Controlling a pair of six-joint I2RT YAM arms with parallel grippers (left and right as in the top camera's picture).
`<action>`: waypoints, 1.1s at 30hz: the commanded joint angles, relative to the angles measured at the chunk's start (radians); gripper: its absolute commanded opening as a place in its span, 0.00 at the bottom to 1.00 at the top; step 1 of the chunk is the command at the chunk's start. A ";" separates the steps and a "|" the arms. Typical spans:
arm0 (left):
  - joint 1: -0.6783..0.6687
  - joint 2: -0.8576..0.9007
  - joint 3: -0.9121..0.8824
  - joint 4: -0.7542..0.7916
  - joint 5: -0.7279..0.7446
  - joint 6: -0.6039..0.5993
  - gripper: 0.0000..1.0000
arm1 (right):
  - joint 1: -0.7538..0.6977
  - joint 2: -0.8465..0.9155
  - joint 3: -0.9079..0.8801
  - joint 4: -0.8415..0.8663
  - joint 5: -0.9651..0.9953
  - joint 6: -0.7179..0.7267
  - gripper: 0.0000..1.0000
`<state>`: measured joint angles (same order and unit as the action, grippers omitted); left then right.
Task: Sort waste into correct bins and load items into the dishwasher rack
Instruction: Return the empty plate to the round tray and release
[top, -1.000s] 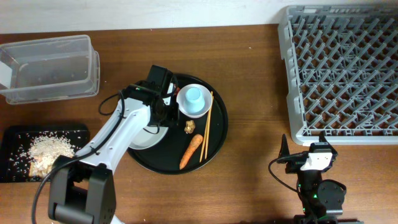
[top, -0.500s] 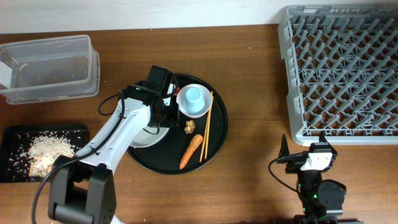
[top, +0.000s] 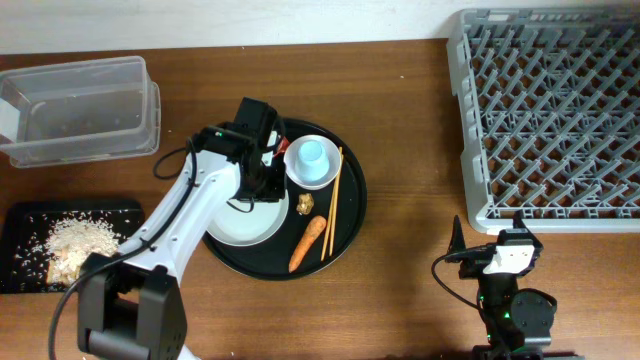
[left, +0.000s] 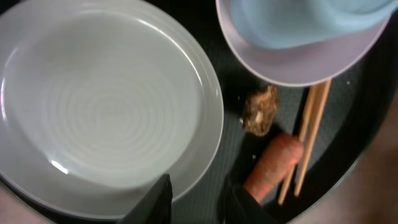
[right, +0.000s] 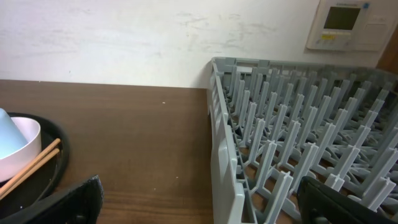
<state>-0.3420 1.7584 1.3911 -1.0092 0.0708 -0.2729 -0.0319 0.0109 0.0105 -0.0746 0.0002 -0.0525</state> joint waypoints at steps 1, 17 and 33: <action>0.003 0.005 0.101 -0.051 0.004 0.001 0.27 | 0.004 -0.007 -0.005 -0.007 0.008 0.008 0.98; 0.003 0.003 0.150 -0.082 0.024 0.001 0.99 | 0.004 -0.007 -0.005 -0.007 0.008 0.008 0.98; 0.000 0.003 0.149 -0.051 0.055 0.071 0.99 | 0.004 -0.007 -0.005 -0.007 0.008 0.008 0.98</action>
<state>-0.3477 1.7588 1.5288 -1.0687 0.2562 -0.1711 -0.0319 0.0109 0.0105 -0.0746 0.0002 -0.0525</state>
